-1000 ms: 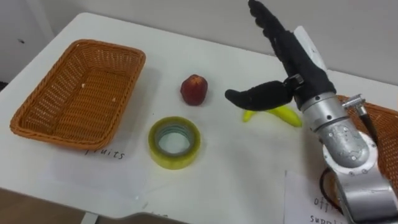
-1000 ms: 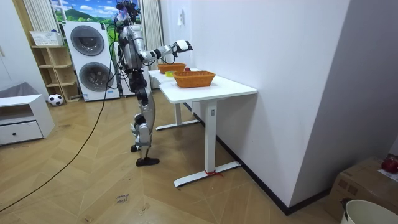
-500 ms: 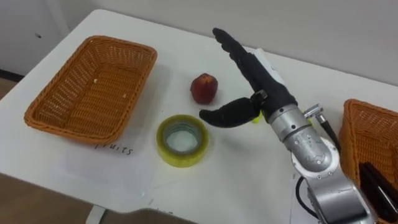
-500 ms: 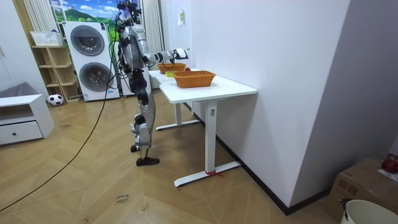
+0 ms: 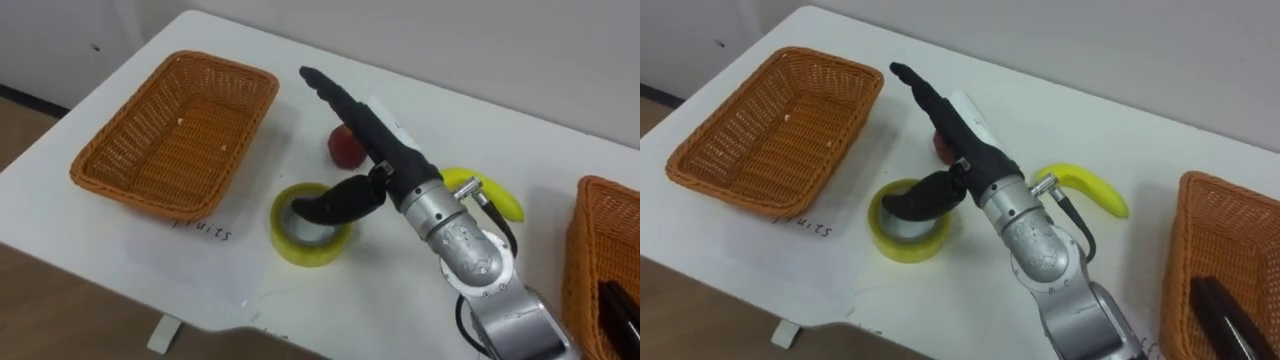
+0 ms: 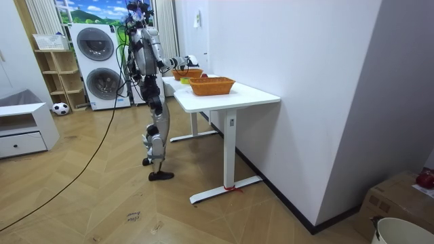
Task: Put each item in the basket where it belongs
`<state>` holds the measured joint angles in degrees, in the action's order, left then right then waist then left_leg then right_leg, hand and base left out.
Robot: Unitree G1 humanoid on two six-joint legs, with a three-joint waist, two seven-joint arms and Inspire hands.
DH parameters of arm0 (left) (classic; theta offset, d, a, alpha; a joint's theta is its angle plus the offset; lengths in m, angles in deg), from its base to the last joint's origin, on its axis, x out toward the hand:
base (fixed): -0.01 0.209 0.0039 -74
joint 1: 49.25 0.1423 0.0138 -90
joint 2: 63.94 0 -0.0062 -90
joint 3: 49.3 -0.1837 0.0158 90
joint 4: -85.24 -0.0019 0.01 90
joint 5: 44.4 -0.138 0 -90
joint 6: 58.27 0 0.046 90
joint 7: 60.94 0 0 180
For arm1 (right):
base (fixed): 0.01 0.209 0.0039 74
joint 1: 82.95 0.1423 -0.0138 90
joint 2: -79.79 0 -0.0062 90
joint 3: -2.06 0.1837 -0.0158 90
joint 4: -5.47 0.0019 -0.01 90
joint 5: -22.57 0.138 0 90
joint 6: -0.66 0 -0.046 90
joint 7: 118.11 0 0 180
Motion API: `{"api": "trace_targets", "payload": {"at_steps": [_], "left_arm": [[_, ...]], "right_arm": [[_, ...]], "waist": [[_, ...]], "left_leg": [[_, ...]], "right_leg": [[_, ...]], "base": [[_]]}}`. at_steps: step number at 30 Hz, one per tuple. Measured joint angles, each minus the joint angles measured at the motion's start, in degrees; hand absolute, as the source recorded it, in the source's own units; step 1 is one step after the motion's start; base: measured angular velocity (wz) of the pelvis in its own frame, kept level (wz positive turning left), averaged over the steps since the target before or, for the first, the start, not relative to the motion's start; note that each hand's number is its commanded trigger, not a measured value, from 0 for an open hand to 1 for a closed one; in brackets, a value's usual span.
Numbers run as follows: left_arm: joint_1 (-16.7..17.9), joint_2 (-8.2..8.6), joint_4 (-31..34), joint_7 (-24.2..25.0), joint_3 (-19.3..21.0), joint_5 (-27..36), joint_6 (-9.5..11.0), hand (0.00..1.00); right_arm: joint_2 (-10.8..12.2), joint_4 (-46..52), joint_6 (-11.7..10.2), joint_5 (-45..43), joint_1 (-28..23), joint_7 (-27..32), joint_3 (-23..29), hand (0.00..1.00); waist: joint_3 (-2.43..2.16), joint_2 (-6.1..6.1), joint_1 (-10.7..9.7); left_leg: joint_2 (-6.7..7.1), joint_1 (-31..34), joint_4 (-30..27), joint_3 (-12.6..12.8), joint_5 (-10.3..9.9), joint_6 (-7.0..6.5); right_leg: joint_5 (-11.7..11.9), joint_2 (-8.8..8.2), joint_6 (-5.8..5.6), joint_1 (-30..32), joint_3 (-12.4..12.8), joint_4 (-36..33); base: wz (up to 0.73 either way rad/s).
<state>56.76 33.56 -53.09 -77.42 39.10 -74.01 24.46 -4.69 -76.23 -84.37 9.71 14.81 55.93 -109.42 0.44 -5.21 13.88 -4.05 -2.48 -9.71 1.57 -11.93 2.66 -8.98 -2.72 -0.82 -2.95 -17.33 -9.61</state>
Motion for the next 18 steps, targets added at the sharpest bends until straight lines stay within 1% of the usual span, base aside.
{"api": "trace_targets", "payload": {"at_steps": [4,7,10,16,18], "left_arm": [[-0.37,-0.03,-0.07,-0.69,-1.06,0.02,-0.02,0.00],[-0.53,-0.05,-0.10,-0.63,-1.92,0.06,-0.36,0.00],[-0.55,-0.20,-0.06,-0.62,-3.06,0.06,-0.41,0.00],[-0.66,-0.20,0.25,-0.54,-3.38,0.03,-0.34,0.00],[-0.54,-0.18,0.27,-0.54,-3.46,0.10,-0.33,0.00]], "right_arm": [[0.24,-1.74,0.01,-1.15,0.00,0.01,-0.04,0.00],[0.88,-3.03,0.01,-1.28,0.10,0.01,-0.23,0.00],[0.93,-3.84,0.03,-2.50,0.13,0.18,-1.13,0.00],[0.98,-4.13,0.01,-3.37,0.17,0.51,-2.10,0.00],[0.97,-4.82,0.02,-3.55,0.17,0.52,-2.10,0.00]], "waist": [[0.12,0.18,0.63],[0.31,0.46,0.65],[0.42,0.82,0.61],[0.28,1.11,0.58],[0.14,1.27,0.50]], "left_leg": [[0.00,0.06,0.14,-0.07,0.00,0.00],[0.00,0.20,0.19,-0.23,-0.01,0.00],[0.02,0.36,0.16,-0.50,-0.01,0.00],[0.14,0.83,0.02,-1.28,0.01,-0.02],[0.31,0.86,0.02,-1.64,0.06,-0.10]], "right_leg": [[0.00,0.00,0.00,0.05,-0.15,0.00],[0.00,0.01,0.00,0.11,-0.23,0.01],[0.00,-0.02,0.00,0.11,-0.53,0.01],[0.00,-0.16,0.00,0.06,-1.52,0.09],[0.00,-0.30,0.00,-0.01,-1.71,0.09]], "base": [[0.00],[0.03],[0.05],[0.08],[0.07]]}}
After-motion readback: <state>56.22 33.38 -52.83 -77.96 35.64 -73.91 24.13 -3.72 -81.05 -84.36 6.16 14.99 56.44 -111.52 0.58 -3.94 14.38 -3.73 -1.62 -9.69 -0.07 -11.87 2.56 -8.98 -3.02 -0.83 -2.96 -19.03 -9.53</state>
